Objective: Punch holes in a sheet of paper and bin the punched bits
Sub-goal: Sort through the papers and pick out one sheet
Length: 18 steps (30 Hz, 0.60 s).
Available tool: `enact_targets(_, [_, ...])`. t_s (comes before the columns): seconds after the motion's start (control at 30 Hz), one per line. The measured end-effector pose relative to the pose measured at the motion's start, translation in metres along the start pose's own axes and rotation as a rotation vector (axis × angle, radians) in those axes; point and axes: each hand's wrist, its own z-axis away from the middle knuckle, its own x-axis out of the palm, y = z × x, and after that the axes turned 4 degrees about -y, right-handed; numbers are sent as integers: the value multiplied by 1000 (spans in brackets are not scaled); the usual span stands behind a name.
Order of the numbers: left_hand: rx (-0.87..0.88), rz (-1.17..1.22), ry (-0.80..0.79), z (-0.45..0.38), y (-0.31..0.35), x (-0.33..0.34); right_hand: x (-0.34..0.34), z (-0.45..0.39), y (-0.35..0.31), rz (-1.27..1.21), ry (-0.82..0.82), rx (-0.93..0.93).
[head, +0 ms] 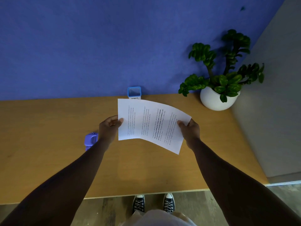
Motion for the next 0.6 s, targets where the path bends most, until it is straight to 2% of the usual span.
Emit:
enact_targets(0.23, [-58,138,102,-5,8,2,-3,1,-2,-147,-12,19])
enact_targets(0.6, [-124,333,-28,0,13,6,2,2,-12,-420,-69,142])
